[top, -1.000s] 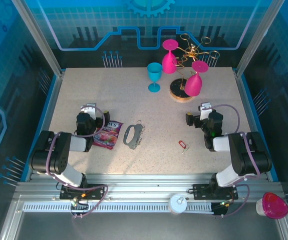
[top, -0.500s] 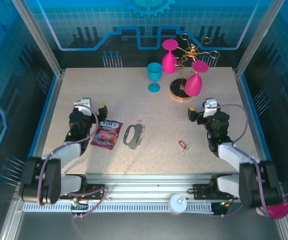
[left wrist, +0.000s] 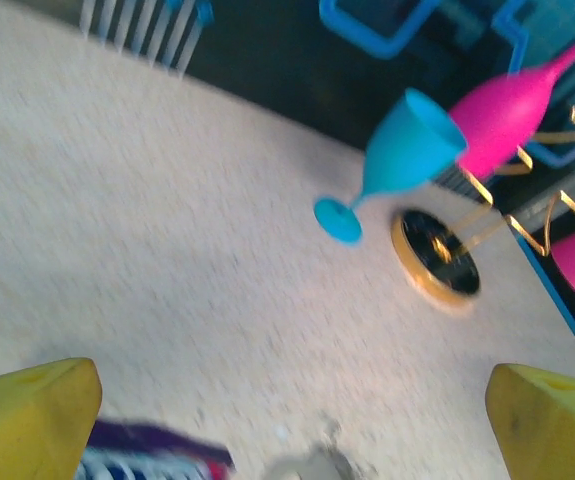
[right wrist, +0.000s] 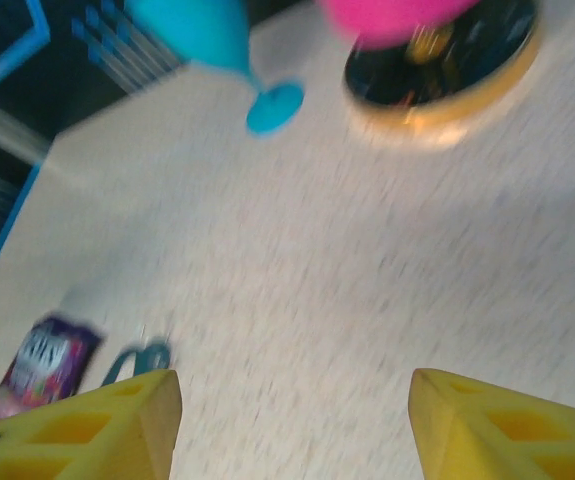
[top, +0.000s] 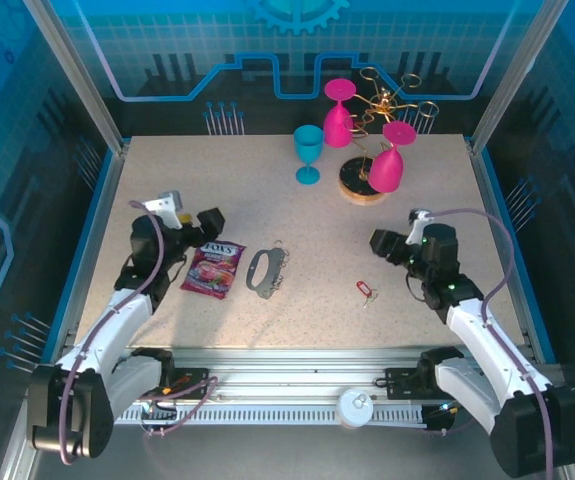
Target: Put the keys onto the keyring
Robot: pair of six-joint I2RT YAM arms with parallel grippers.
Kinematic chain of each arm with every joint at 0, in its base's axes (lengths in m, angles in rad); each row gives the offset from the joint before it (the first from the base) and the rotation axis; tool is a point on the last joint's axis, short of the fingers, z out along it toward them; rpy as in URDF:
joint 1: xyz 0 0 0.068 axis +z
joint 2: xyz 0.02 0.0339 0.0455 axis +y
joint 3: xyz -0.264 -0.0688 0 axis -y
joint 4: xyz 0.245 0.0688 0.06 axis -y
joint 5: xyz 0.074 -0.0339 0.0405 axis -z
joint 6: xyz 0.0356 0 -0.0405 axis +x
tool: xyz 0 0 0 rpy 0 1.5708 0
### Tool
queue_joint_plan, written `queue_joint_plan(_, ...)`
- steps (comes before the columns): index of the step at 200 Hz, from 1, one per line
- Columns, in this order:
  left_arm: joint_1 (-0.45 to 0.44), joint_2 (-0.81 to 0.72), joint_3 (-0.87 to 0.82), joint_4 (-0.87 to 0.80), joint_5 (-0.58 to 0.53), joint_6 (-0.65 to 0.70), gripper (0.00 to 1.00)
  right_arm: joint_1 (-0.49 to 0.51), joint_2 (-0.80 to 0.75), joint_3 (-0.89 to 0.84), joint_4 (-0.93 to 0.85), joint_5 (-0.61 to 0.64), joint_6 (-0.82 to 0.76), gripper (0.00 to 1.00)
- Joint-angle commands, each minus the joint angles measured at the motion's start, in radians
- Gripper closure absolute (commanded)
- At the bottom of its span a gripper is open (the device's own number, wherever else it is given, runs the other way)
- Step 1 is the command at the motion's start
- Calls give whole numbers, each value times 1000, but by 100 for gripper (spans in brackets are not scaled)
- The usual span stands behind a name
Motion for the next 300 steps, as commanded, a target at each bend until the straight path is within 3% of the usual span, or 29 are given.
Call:
queue_joint_plan(1,-162,12,36,-204,-36,-123,1,132,-12,41,-178,-20,60,37)
queue_joint_plan(33,-422,98,52,-324,-215,-255,1,279,11,62,-238,47,53,36)
queue_joint_plan(88,-605,274,211,-663,-424,-655,8,320,59,92,-288,106,27,36)
queue_joint_plan(116,-618,364,299,-833,-431,-871,22,322,57,102,-307,136,27,36)
queue_joint_plan(144,-623,432,335,-867,-395,-973,31,322,37,102,-321,163,26,37)
queue_joint_plan(300,-662,652,473,-911,-367,-1061,49,322,-24,89,-359,237,10,36)
